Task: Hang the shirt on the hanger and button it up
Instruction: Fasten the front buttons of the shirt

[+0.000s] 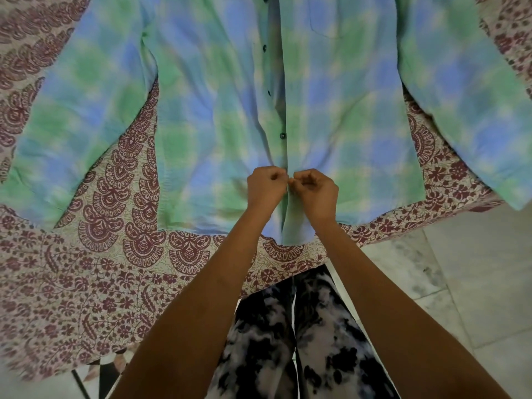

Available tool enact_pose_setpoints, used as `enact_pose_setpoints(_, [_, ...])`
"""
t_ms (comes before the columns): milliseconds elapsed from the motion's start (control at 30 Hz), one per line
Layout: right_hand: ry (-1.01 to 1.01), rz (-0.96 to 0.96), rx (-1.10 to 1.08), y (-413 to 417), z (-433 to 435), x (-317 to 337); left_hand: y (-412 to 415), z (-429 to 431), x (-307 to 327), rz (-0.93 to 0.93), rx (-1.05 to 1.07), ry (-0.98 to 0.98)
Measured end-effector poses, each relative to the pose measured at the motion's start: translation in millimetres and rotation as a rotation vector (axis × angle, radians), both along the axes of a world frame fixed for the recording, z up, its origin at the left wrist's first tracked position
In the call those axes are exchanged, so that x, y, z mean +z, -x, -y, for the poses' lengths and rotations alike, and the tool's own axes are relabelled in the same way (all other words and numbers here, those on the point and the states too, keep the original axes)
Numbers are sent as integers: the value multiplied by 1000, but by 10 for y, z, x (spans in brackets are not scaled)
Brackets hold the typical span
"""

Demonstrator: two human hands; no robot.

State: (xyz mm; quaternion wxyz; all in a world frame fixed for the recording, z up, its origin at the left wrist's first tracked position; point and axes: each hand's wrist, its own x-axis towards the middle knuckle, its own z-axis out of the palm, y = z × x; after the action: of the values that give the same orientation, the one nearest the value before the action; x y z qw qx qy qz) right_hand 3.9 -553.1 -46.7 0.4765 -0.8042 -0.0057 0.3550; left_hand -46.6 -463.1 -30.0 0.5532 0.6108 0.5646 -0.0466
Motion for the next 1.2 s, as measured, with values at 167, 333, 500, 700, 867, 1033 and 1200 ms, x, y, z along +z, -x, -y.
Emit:
enact_pose_setpoints(167, [56, 199, 54, 103, -17, 34, -38, 84, 13, 32, 169, 145])
enact_pose_setpoints(333, [79, 229, 4, 147, -35, -10, -77, 84, -20, 57, 384, 323])
enact_pose_setpoints(500, [35, 230, 42, 129, -12, -24, -46, 56, -43, 101, 421, 403])
enact_pose_setpoints(700, [26, 170, 77, 41, 10, -26, 37, 21, -148, 86, 182, 162])
enact_pose_setpoints(867, [82, -23, 63, -62, -72, -45, 60, 88, -204, 93, 199, 74])
enact_pose_setpoints(1033, [46, -514, -76, -310, -106, 108, 40, 105, -160, 121, 6, -52])
enact_pose_setpoints(1200, [42, -608, -10, -443, -135, 116, 80, 61, -130, 144, -305, -402])
